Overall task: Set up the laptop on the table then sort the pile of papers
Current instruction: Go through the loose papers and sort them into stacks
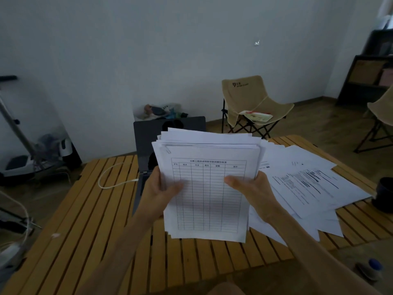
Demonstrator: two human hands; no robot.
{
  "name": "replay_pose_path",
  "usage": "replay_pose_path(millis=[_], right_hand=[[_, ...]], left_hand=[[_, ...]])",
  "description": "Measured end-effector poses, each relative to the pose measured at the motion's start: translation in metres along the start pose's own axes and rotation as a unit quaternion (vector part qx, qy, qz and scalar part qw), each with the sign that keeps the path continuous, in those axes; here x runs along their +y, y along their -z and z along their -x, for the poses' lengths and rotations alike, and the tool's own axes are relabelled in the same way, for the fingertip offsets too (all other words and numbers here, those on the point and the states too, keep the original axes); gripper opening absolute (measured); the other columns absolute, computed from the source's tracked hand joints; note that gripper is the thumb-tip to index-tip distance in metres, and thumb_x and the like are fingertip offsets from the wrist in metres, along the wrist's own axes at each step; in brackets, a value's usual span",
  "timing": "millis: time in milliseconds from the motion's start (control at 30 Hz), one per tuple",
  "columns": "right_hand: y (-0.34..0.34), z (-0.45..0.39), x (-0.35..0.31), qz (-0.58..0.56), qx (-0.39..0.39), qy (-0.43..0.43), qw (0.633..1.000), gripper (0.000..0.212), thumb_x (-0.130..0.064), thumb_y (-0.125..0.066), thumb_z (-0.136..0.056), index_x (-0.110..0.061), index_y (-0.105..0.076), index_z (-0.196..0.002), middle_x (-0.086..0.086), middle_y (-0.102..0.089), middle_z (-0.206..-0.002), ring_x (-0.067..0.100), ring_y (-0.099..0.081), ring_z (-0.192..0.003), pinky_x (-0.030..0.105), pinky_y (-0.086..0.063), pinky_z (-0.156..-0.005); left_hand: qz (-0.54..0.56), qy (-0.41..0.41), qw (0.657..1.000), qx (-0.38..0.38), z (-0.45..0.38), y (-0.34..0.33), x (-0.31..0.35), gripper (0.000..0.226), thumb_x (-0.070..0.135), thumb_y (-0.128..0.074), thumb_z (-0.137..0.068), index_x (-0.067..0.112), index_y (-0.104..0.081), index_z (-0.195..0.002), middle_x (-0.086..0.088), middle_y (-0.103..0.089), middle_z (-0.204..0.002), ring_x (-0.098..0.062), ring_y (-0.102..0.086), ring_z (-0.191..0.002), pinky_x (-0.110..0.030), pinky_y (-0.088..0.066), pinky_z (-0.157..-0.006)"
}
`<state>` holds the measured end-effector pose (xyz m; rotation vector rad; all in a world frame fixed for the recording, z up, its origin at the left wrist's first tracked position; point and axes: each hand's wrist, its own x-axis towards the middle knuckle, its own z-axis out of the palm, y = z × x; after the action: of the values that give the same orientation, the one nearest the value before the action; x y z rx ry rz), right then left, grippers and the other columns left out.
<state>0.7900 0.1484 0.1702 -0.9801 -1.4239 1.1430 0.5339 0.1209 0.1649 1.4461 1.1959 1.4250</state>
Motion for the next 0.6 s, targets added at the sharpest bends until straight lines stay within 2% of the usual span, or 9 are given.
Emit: replay_pose_path(millis=[67,167,300,367,433,500,600], right_hand=[[-0.003,0.002,0.000,-0.005,0.001,-0.002,1.000,0.032,-0.012,-0.079,-0.083,-0.019,-0.073,-0.114,0.000,-0.077,-0.109,0.017,-0.072,-0.104,0.047,-0.058,-0.093],[-0.009,0.002,-0.004,-0.015,0.005,0.015,1.000,0.030,-0.012,-0.078,-0.083,-0.020,-0.074,-0.112,-0.001,-0.078,-0.107,0.015,-0.073,-0.103,0.041,-0.059,-0.089],[-0.003,0.001,0.000,-0.001,0.013,0.032,0.999,0.033,-0.015,-0.081,-0.080,-0.021,-0.073,-0.112,-0.003,-0.078,-0.106,0.014,-0.073,-0.102,0.033,-0.060,-0.083],[0.001,0.005,0.008,0.004,0.006,0.027,1.000,0.040,-0.026,-0.083,-0.077,-0.021,-0.071,-0.115,-0.001,-0.076,-0.110,0.019,-0.072,-0.105,0.037,-0.060,-0.085],[0.004,0.006,0.014,0.015,-0.004,0.023,1.000,0.052,-0.036,-0.082,-0.073,-0.019,-0.068,-0.120,0.002,-0.074,-0.115,0.022,-0.070,-0.107,0.044,-0.059,-0.088],[0.005,0.004,0.017,0.013,-0.009,0.026,1.000,0.055,-0.038,-0.081,-0.073,-0.017,-0.067,-0.121,0.004,-0.073,-0.116,0.023,-0.070,-0.107,0.049,-0.059,-0.089],[0.008,0.001,0.021,-0.012,-0.009,0.014,1.000,0.049,-0.031,-0.083,-0.075,-0.015,-0.069,-0.119,0.005,-0.074,-0.115,0.025,-0.071,-0.107,0.051,-0.058,-0.089]], left_hand=[[-0.003,-0.002,1.000,-0.008,0.001,-0.006,0.004,0.052,0.019,-0.073,-0.075,0.021,-0.053,-0.123,0.009,-0.069,-0.115,-0.014,-0.066,-0.108,-0.023,-0.057,-0.076],[0.007,-0.023,1.000,0.004,0.000,-0.017,0.006,0.057,0.016,-0.075,-0.083,0.016,-0.046,-0.131,0.000,-0.066,-0.123,-0.018,-0.064,-0.113,-0.036,-0.056,-0.086],[-0.003,-0.028,0.999,0.015,-0.002,-0.012,0.003,0.067,0.040,-0.077,-0.076,0.016,-0.049,-0.132,0.000,-0.064,-0.127,-0.020,-0.062,-0.116,-0.047,-0.055,-0.091],[-0.017,-0.013,1.000,0.017,0.001,-0.008,0.001,0.068,0.049,-0.078,-0.071,0.020,-0.052,-0.127,0.003,-0.066,-0.122,-0.018,-0.064,-0.111,-0.044,-0.057,-0.088],[-0.013,-0.021,0.999,0.028,0.001,-0.005,0.005,0.068,0.053,-0.077,-0.066,0.023,-0.053,-0.122,0.006,-0.067,-0.117,-0.015,-0.066,-0.107,-0.034,-0.059,-0.081],[-0.015,-0.039,0.999,0.032,-0.007,-0.003,0.016,0.064,0.046,-0.078,-0.071,0.022,-0.051,-0.124,0.006,-0.067,-0.118,-0.013,-0.066,-0.107,-0.029,-0.058,-0.079],[-0.049,-0.065,0.996,0.035,-0.018,-0.001,0.039,0.046,0.030,-0.075,-0.082,0.020,-0.052,-0.121,0.002,-0.067,-0.113,-0.011,-0.068,-0.101,-0.028,-0.059,-0.074]])
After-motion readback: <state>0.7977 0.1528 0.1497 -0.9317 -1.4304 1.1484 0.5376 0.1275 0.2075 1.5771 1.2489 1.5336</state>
